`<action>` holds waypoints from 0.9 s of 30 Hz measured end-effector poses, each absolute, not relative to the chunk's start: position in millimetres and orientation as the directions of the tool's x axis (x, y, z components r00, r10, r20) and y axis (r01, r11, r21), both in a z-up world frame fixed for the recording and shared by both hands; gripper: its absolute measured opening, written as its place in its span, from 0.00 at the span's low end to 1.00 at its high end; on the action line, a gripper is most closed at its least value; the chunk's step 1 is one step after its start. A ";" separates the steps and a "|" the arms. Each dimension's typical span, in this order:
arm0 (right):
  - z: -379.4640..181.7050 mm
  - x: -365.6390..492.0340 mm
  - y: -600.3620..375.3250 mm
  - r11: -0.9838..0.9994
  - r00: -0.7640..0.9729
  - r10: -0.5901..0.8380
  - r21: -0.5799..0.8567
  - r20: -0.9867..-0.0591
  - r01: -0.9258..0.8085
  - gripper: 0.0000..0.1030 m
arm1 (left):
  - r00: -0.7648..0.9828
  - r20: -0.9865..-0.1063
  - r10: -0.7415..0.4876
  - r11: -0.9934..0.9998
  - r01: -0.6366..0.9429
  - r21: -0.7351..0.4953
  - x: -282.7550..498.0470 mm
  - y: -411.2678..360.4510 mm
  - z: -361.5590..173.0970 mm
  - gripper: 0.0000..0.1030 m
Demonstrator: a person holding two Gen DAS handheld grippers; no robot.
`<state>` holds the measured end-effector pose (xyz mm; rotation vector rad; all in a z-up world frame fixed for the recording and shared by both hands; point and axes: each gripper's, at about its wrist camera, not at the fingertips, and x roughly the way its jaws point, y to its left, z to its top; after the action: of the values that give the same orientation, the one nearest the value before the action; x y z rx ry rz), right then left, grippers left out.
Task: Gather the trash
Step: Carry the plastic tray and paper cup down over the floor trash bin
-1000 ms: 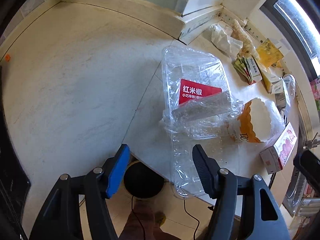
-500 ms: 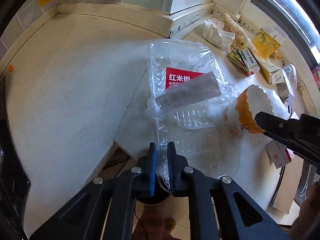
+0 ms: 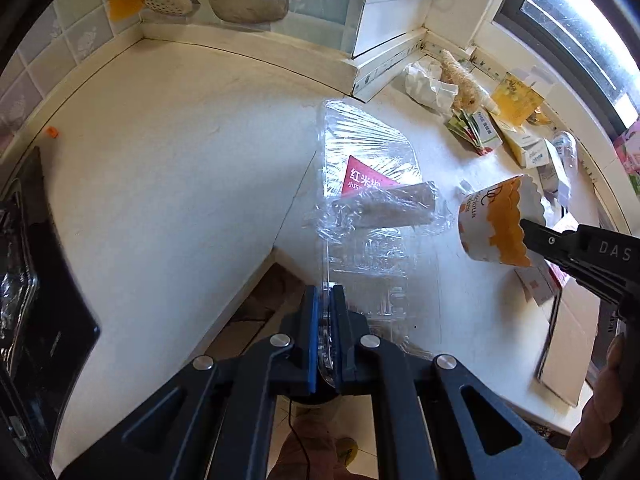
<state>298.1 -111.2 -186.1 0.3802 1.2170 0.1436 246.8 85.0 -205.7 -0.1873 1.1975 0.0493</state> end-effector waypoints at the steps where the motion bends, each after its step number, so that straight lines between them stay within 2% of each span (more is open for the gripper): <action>1: -180.3 289.1 -112.3 0.927 0.353 0.316 0.366 -0.881 0.082 0.02 | 0.370 -0.927 -0.059 0.984 -0.135 -0.116 240.5 86.2 -201.8 0.03; 14: -148.2 151.6 -134.1 0.934 0.371 0.336 0.357 -0.866 -0.012 0.02 | 0.411 -0.911 -0.042 0.985 -0.134 -0.106 114.5 89.1 -161.0 0.03; 27: -128.9 27.7 -136.1 0.935 0.393 0.350 0.339 -0.850 -0.102 0.02 | 0.417 -0.908 -0.043 0.987 -0.121 -0.102 -13.7 69.2 -157.0 0.03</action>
<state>27.7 -136.1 -128.9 0.2474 1.1341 0.2907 -13.7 69.2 -157.0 -0.1606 1.1405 0.0489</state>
